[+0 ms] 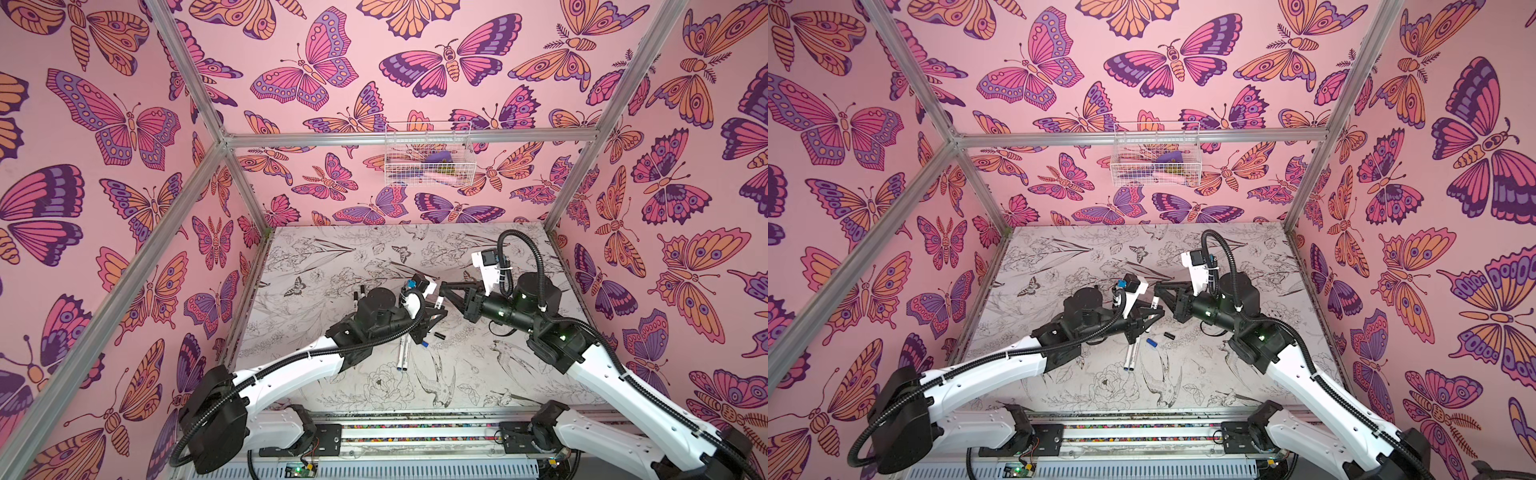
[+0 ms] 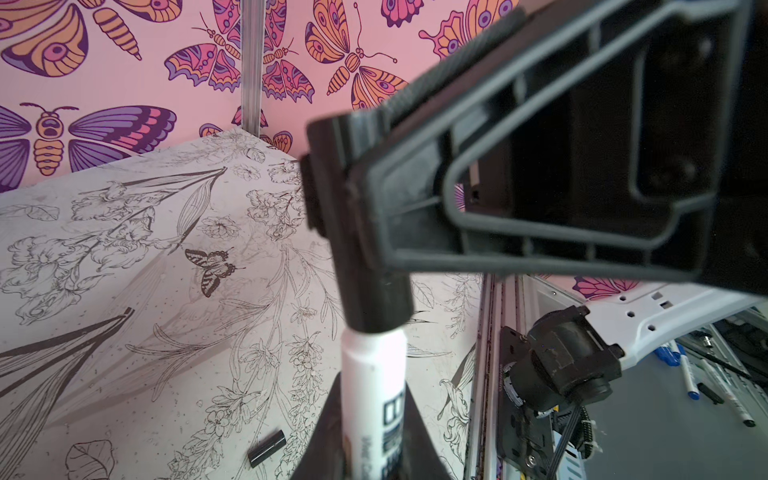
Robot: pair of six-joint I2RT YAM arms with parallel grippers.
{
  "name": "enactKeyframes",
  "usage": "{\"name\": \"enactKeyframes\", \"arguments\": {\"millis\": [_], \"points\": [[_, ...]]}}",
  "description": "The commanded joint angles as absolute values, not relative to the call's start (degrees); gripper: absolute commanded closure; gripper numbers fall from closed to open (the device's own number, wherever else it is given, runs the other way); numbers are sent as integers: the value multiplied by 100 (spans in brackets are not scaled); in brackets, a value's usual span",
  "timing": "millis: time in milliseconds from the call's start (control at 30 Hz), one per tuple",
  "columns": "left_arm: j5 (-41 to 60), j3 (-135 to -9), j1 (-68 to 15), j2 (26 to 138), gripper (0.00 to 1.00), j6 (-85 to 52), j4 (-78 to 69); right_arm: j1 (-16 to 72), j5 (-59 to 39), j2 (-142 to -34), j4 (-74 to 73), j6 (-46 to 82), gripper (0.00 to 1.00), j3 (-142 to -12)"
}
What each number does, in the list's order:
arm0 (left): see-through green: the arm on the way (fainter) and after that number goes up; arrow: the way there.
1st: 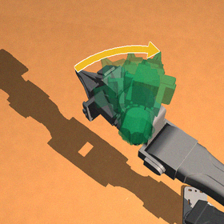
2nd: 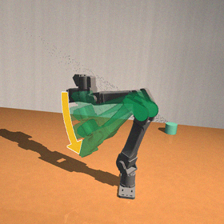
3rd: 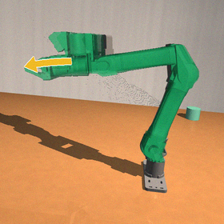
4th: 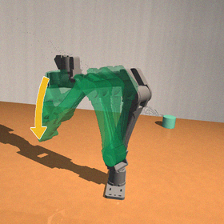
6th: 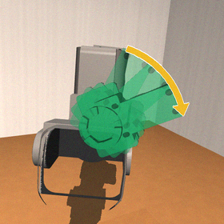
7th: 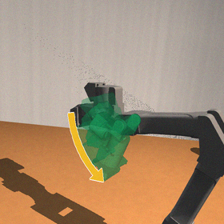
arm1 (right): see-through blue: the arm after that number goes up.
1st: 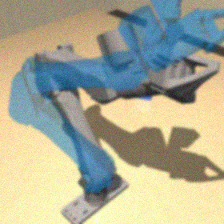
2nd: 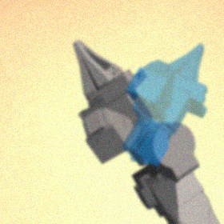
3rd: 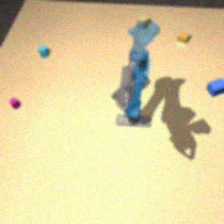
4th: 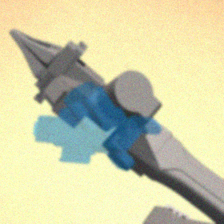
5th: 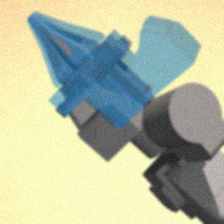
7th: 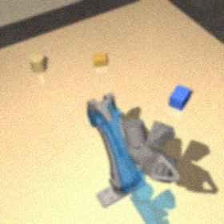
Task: Insert the pens into the pen caps
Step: 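Lower the black cap onto the marker tip held by the left gripper, then push the black cap down with the right gripper while the left holds the marker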
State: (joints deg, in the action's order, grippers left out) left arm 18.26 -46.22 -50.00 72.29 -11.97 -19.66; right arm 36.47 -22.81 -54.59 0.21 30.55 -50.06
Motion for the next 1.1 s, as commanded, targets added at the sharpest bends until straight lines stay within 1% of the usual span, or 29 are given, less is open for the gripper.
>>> {"name": "enactKeyframes", "arguments": {"millis": [0,67,400,567,800,967,1067], "points": [[1198,-4578,-5009,7233,100,-1057,-2680,3938,-3283,-5433,688,2969,84,-5137],[1161,-4525,-5032,7233,100,-1053,-2747,3938,-3271,-5429,729,2955,82,-5168],[1125,-4379,-5098,7203,100,-861,-2896,3938,-2902,-5218,804,2962,59,-5175],[1043,-4230,-5165,7199,100,-852,-2935,3938,-2595,-5070,931,2885,51,-5242],[1061,-4035,-5345,7107,100,-604,-2971,3929,-1808,-4948,1259,2617,51,-5489],[970,-3969,-5503,7054,100,-440,-2992,3936,-1549,-5081,1364,2436,51,-5726],[941,-3948,-5563,7028,100,-386,-2997,3934,-1517,-5251,1428,2387,53,-5866]]}}
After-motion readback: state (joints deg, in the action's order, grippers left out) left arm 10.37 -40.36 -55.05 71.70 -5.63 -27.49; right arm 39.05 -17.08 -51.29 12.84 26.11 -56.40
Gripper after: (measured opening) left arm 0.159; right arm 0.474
